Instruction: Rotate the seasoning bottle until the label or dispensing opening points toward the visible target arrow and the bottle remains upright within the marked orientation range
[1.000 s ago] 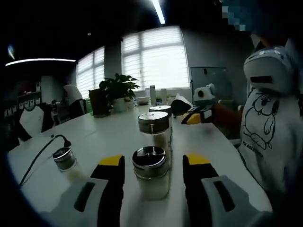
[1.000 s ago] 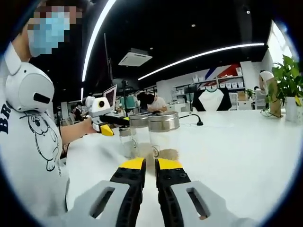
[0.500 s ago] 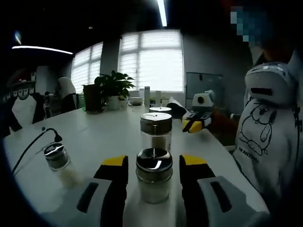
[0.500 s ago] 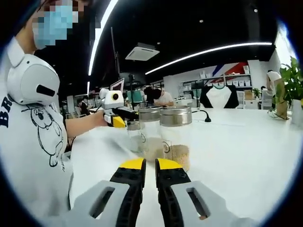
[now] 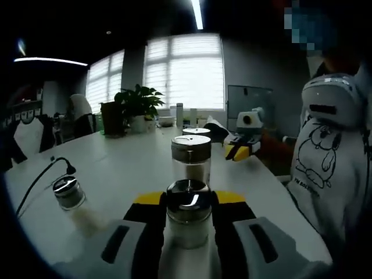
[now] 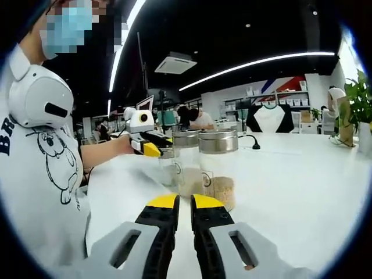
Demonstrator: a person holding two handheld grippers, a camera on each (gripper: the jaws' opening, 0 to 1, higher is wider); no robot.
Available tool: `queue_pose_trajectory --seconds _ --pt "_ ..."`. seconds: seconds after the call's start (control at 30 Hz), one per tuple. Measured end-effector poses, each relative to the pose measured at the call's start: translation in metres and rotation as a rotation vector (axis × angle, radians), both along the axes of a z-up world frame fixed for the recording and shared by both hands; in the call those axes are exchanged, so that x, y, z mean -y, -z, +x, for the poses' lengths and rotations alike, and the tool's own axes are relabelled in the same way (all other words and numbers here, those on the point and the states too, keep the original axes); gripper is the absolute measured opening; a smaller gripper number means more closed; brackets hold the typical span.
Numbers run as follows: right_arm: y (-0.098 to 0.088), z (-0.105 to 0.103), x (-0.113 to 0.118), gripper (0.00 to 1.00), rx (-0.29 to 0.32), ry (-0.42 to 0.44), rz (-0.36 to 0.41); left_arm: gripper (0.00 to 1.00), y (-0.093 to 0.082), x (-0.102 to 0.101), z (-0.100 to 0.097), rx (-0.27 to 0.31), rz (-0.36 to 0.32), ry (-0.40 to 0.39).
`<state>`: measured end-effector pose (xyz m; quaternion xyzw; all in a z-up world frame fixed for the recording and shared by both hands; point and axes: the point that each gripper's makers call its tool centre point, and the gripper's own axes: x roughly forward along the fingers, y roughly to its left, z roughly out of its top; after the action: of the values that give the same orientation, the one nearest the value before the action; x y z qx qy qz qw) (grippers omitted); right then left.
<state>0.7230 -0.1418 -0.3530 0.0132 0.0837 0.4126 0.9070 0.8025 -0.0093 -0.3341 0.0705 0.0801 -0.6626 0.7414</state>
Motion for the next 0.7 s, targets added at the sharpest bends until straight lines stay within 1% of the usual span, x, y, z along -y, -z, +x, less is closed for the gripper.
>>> queue_pose_trajectory --seconds 0.1,0.17,0.23,0.3,0.43,0.57,0.7 --pt "-0.001 0.0019 0.0023 0.05 0.005 0.013 0.002 0.32 0.0004 0.001 -0.0001 -0.009 0.0 -0.027" --pt "-0.002 0.0027 0.003 0.05 0.007 0.018 0.006 0.32 0.0007 0.0013 -0.0001 -0.013 -0.007 -0.059" --pt "-0.0027 0.0033 0.0035 0.05 0.01 0.022 0.008 0.32 0.0007 0.0006 -0.0011 -0.004 -0.005 -0.088" --pt "-0.0025 0.004 0.0042 0.04 0.01 0.027 0.008 0.32 0.0007 -0.0005 -0.0005 -0.007 -0.007 -0.137" --pt "-0.0011 0.0064 0.0057 0.04 0.01 0.039 0.0 0.32 0.0009 -0.0016 -0.0024 -0.004 0.0 -0.2" --pt "-0.0023 0.0088 0.0066 0.04 0.016 0.052 0.003 0.32 0.0008 -0.0032 -0.0004 -0.005 -0.006 -0.295" --pt "-0.0035 0.0104 0.0076 0.04 0.019 0.064 0.009 0.32 0.0006 -0.0042 -0.0011 0.005 -0.016 -0.364"
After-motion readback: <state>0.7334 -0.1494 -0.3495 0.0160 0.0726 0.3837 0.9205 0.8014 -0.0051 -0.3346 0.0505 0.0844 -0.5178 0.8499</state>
